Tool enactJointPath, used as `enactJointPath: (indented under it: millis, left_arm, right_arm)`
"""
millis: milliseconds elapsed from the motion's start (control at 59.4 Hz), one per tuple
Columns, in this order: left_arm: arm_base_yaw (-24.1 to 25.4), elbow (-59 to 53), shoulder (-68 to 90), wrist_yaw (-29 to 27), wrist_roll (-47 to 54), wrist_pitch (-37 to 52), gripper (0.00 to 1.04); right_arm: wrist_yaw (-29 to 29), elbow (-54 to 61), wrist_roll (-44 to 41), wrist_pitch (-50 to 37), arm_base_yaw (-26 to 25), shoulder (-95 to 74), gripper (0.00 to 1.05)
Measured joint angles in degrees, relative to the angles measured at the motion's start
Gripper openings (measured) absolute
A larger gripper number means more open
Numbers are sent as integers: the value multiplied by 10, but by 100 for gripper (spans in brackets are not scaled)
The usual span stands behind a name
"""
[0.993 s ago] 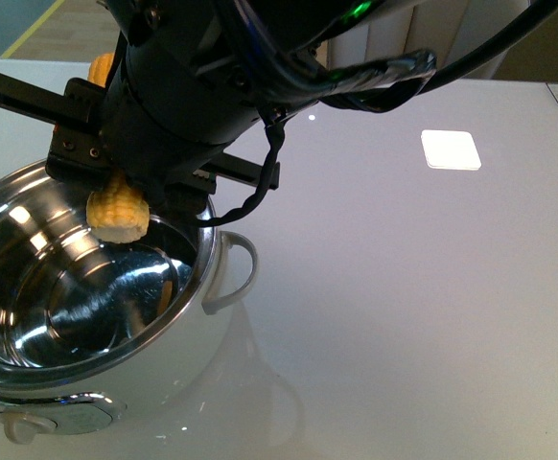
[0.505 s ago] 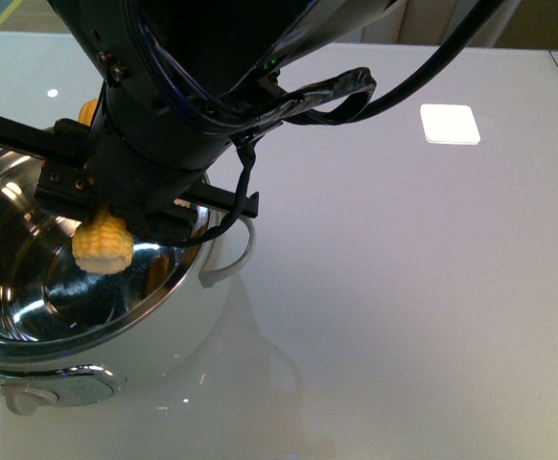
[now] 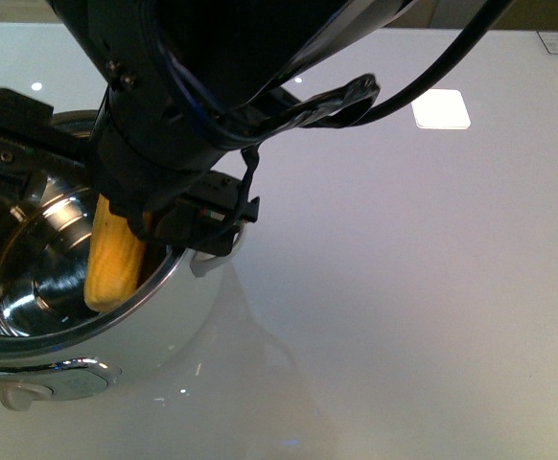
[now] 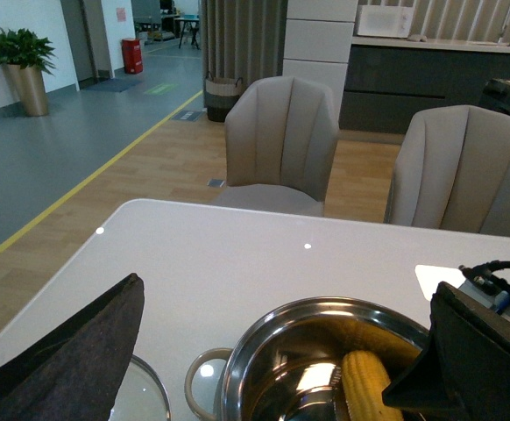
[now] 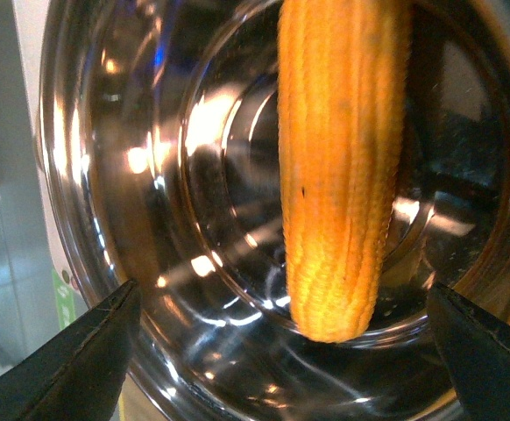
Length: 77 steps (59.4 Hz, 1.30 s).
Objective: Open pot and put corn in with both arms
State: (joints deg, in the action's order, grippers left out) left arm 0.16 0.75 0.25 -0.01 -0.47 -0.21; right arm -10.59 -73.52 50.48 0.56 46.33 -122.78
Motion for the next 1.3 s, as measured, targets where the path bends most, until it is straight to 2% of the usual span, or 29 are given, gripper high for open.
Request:
enactJointPath:
  millis: [252,387,555,824,1009,1262,1295]
  left_arm:
    - [0,0,0,0,0,0,98]
    - [0,0,0,0,0,0,98]
    - [0,0,0,0,0,0,98]
    - [0,0,0,0,0,0,98]
    - [0,0,0,0,0,0,98]
    - [0,0,0,0,0,0,98]
    - [0,0,0,0,0,0,98]
  right_arm:
    - [42,126,66,-139,-44,122,96]
    - [60,229,78,-177,-97,227,96]
    - [56,348,30,-132,-148,394,96]
    - [38,435,-49,-9,-276,595,96]
    - [52,478,-125,91,-355,747,96]
    - [61,508,-159,119,-374,825,96]
    - [84,519,-181,90,-370,829,94]
